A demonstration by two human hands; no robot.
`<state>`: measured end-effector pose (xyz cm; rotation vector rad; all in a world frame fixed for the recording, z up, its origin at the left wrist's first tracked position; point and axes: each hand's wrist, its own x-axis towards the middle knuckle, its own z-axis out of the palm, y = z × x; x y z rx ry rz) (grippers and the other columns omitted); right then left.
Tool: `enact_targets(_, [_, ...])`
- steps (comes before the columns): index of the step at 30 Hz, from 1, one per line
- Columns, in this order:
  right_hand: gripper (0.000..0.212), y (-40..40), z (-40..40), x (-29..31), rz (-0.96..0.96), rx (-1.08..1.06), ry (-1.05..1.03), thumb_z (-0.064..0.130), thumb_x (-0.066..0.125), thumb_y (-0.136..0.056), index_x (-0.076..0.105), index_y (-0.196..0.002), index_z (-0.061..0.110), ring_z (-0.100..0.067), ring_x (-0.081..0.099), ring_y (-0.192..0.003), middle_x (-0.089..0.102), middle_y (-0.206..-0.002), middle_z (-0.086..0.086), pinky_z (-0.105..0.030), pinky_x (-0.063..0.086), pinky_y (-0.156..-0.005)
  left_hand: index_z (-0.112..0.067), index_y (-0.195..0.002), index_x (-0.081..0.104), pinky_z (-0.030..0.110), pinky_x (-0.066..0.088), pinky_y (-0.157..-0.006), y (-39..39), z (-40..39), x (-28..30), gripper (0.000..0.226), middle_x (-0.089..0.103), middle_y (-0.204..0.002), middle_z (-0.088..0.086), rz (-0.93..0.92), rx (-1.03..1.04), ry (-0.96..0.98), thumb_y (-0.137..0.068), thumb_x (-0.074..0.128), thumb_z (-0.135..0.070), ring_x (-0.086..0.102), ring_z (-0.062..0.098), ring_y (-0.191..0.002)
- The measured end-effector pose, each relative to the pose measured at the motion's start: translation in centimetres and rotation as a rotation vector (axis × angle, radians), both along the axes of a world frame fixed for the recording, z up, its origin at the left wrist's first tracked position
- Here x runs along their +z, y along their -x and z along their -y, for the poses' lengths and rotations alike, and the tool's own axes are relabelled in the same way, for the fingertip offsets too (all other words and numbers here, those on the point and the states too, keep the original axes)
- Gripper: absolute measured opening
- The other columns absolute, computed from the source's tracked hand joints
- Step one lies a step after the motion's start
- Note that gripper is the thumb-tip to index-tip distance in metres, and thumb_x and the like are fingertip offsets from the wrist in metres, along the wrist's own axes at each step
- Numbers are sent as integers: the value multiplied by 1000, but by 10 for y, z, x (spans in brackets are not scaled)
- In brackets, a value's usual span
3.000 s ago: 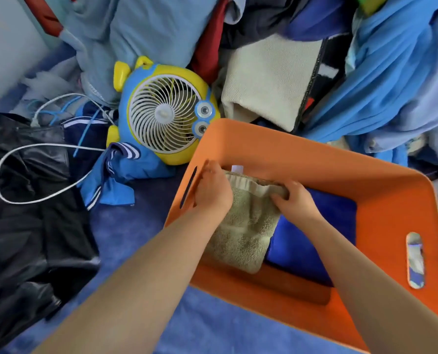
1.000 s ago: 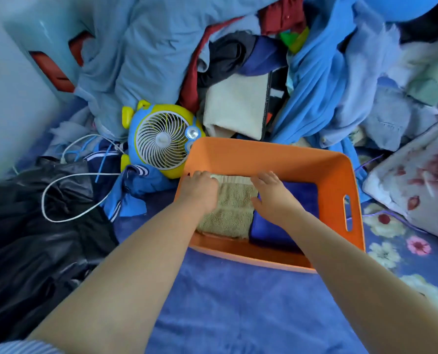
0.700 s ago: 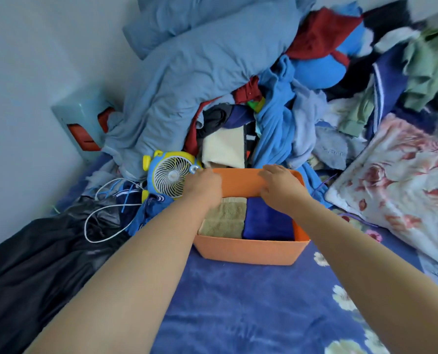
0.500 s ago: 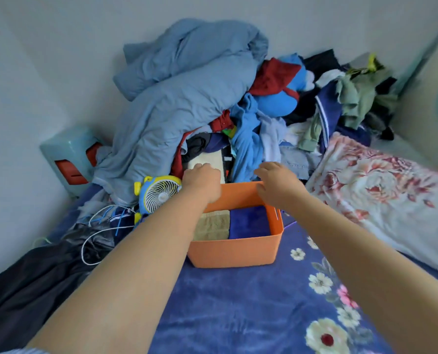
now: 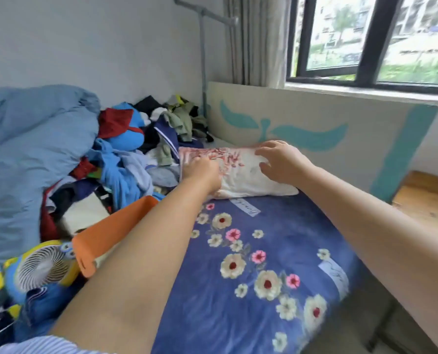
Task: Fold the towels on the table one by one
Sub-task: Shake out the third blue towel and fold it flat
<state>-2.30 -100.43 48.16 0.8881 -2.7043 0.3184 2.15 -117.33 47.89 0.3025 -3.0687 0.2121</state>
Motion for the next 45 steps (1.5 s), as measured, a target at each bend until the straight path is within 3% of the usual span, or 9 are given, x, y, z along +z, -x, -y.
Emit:
enact_targets(11, [37,-93,-289,18,10,-543,8,17,48,-90,51,-127,11,-26,42,-126,48,-136,-10,-38,36,-105,-11,-124,51,37,38,-97,1,-304,8,36,46,-130,11,-1,-597,-56,-93,40,-25,43,28,-124])
enact_targets(17, [38,-151,-453,21,62,-787,77,16,47,-91,50,-128,8,-23,43,-126,47,-137,-9,-33,36,-106,-9,-115,57,33,39,-77,-6,-481,21,32,52,-121,13,-53,-844,-54,-92,40,-22,51,31,-112])
enact_targets(24, [38,-208,-648,15,86,-990,66,16,45,-92,48,-129,8,-26,41,-127,47,-136,-11,-35,35,-103,-12,-105,61,30,38,-67,-32,-687,14,26,56,-114,9,-34,-1052,-120,-87,42,-10,54,29,-102])
enact_targets(29, [37,-227,-753,0,138,-1084,74,16,46,-91,50,-127,7,-27,41,-128,48,-136,-13,-38,36,-104,-10,-97,61,30,39,-67,-39,-794,1,23,56,-108,10,8,-1166,-107,-85,41,-9,53,30,-97])
enact_targets(34, [37,-227,-834,-20,135,-1170,112,15,46,-90,52,-125,7,-29,45,-123,51,-132,-14,-36,38,-99,-13,-80,50,32,34,-60,-26,-876,-12,13,47,-89,7,31,-1239,-94,-87,41,-9,45,25,-79])
enact_targets(37, [37,-221,-883,-45,191,-1224,129,14,46,-89,52,-125,7,-29,45,-122,52,-132,-15,-37,39,-99,-9,-86,56,32,35,-61,-8,-933,-34,17,53,-95,9,83,-1273,-73,-88,39,-9,51,26,-85])
enact_targets(41, [37,-205,-952,-85,249,-1314,152,14,45,-91,52,-126,7,-29,44,-124,50,-134,-14,-37,38,-102,-7,-113,57,35,43,-72,25,-1018,-73,29,56,-113,11,169,-1319,-64,-92,38,-12,54,29,-103])
enact_targets(45, [36,-181,-1014,-132,389,-1383,196,13,44,-92,52,-126,7,-27,44,-124,51,-133,-13,-34,36,-101,-7,-112,58,35,44,-74,56,-1093,-121,28,57,-114,11,326,-1364,-38,-94,39,-18,55,29,-103])
